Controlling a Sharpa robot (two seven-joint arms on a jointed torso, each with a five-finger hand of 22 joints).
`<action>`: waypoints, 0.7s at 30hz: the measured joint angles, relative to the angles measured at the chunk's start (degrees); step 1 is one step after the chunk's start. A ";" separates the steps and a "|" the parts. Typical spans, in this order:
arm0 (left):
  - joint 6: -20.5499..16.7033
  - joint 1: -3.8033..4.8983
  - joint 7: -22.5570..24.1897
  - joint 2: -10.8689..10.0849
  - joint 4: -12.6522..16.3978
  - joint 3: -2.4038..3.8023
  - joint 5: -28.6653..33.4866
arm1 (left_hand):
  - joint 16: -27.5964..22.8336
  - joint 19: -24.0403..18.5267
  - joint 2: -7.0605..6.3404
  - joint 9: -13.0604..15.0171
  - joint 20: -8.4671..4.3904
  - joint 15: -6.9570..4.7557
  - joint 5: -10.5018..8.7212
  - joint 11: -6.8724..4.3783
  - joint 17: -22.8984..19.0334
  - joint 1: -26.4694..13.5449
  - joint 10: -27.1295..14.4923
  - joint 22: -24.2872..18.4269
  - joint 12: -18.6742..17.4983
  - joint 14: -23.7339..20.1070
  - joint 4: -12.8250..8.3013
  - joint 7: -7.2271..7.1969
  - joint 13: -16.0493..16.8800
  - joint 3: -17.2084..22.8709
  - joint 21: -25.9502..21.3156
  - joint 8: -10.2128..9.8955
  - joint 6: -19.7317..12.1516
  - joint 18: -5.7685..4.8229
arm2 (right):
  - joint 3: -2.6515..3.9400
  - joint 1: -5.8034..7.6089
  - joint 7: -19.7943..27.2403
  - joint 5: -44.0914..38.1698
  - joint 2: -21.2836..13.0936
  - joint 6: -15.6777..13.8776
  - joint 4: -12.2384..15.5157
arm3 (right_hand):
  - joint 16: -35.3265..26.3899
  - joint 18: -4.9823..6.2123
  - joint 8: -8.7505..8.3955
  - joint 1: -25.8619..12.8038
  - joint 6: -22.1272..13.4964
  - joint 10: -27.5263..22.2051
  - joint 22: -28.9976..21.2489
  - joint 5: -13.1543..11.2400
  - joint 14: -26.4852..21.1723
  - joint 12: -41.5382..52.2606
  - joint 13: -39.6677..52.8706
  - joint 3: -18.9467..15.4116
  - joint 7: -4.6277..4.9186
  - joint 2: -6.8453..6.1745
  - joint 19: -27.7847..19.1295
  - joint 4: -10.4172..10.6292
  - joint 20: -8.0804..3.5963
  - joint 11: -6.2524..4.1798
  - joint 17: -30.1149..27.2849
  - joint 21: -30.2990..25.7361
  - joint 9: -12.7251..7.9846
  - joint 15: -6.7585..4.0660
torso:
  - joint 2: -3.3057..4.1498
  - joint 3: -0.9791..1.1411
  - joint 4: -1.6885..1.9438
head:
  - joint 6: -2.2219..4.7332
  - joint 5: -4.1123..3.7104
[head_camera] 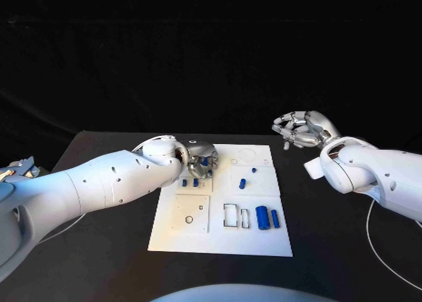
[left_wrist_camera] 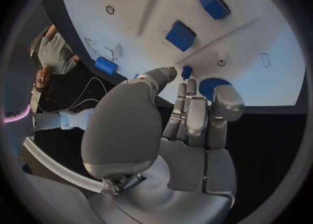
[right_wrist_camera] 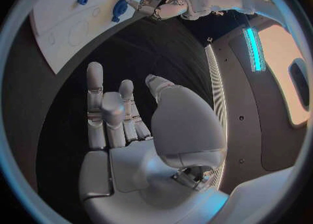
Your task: Assemble the parts on the task board
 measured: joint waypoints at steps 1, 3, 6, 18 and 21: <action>0.00 -0.13 0.00 0.15 -0.20 -0.02 -0.05 | 0.00 0.08 0.00 0.00 0.08 0.00 0.00 0.00 0.00 0.00 0.00 0.16 0.00 0.00 0.00 0.00 0.00 0.00 0.10 0.00 0.00 0.00 | 0.00 0.00 0.00 0.00 0.00 0.00 0.00 | 0.00 0.00 0.00 0.15 0.00 0.00 0.00 0.00 0.00 0.00 0.00 0.00 0.00 -0.15 0.00 0.00 0.00 0.00 0.00 0.00 0.00 0.00 | 0.00 0.00 -0.01 | 0.01 -0.01; -0.02 -0.38 0.01 0.50 -0.66 -0.05 -0.15 | 0.09 0.28 0.23 -0.10 -0.12 0.00 0.00 0.18 0.03 0.23 0.19 0.46 0.00 0.00 -0.14 -0.16 -0.08 0.35 0.33 -0.08 0.25 0.01 | 0.00 0.00 0.01 0.00 0.02 0.00 0.00 | 0.00 0.01 0.00 0.15 0.00 0.00 0.00 0.00 0.00 0.00 0.00 0.00 0.00 -0.15 0.00 0.00 0.00 0.00 0.00 0.00 0.00 0.00 | 0.00 0.00 -0.01 | 0.00 -0.03; -0.04 -0.66 0.01 0.95 -1.17 -0.06 -0.26 | 0.29 0.49 0.23 -0.18 -0.33 -0.21 0.00 -0.02 0.10 0.23 0.40 1.21 0.00 0.21 -0.24 0.00 -0.14 0.57 0.93 -0.21 0.41 0.01 | 0.00 0.00 0.01 0.01 0.05 0.01 0.00 | -0.12 0.00 0.00 0.20 0.00 0.01 0.00 0.00 0.00 0.00 -0.06 0.00 0.00 -0.10 0.00 0.00 0.00 0.00 0.00 0.00 0.00 0.00 | 0.00 0.04 -0.03 | -0.03 -0.08; -0.43 -0.88 -0.17 1.61 -2.05 0.03 -0.70 | 0.46 0.90 0.93 -0.57 -0.33 -0.01 -0.15 0.17 0.14 0.93 0.61 2.29 -0.31 0.41 -0.87 0.00 -0.50 1.75 1.59 -0.44 0.82 0.02 | 0.00 0.00 0.02 0.02 0.06 0.01 0.00 | -0.31 0.01 0.00 0.38 -0.01 0.02 0.00 0.00 0.00 0.00 -0.13 0.00 -0.01 0.08 0.00 0.00 0.00 0.01 -0.05 0.00 0.01 0.00 | -0.05 0.07 0.03 | -0.12 -0.44; -0.47 -0.89 -0.35 1.62 -2.08 0.05 -0.78 | 0.52 0.89 1.24 -0.76 -0.33 -0.22 -0.30 0.08 0.14 1.24 0.70 2.58 -0.67 0.62 -1.45 0.00 -0.63 2.42 1.92 -0.55 1.24 0.02 | 0.00 0.00 0.02 0.02 0.07 0.02 0.00 | -0.31 0.01 0.00 0.38 -0.02 0.02 0.01 0.00 0.00 0.00 -0.13 0.00 -0.02 0.08 0.00 0.00 0.00 0.02 -0.05 0.00 0.01 0.00 | -0.05 0.07 0.04 | -0.18 -0.54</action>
